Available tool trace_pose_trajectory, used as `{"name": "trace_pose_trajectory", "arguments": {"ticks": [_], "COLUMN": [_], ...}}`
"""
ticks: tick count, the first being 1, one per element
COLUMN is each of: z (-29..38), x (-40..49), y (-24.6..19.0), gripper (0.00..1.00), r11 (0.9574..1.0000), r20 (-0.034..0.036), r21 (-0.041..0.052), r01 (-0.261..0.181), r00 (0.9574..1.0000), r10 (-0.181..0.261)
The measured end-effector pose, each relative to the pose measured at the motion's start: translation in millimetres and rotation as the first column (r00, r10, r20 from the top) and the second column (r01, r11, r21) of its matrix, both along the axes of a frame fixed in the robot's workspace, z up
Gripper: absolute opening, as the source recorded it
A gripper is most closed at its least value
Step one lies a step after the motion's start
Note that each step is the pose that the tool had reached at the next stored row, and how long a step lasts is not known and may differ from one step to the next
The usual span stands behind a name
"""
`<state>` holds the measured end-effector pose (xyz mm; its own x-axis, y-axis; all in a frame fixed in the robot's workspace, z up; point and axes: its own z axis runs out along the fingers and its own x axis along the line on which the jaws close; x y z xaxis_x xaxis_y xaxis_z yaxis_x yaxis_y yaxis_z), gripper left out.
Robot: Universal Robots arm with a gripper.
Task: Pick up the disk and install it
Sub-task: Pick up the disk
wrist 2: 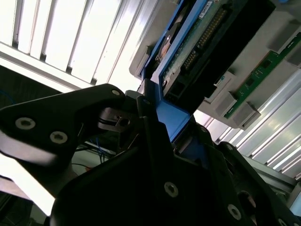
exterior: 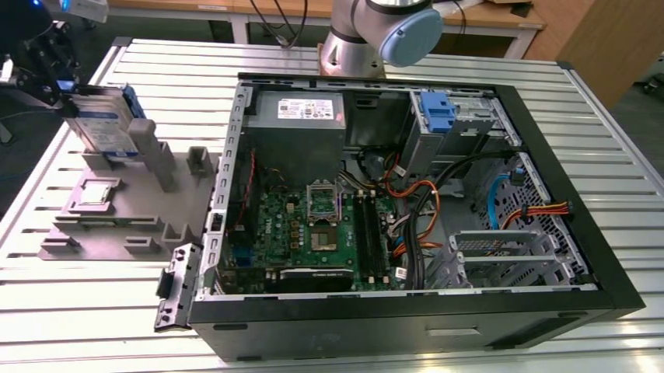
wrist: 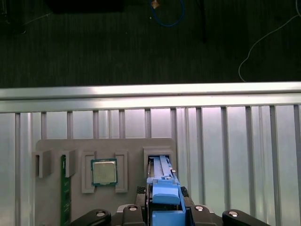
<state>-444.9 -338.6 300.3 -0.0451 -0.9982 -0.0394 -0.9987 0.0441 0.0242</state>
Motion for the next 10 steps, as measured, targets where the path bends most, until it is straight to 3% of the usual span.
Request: {"name": "trace_pose_trajectory", "arguments": {"ticks": [10], "z": [10.8], "x": [0.0], "y": [0.0], "gripper": [0.37], "r11": [1.0], "r20": [0.0001], "r21": [0.0], "r01": [0.0], "r00": [1.0], "r10": [0.0]}}
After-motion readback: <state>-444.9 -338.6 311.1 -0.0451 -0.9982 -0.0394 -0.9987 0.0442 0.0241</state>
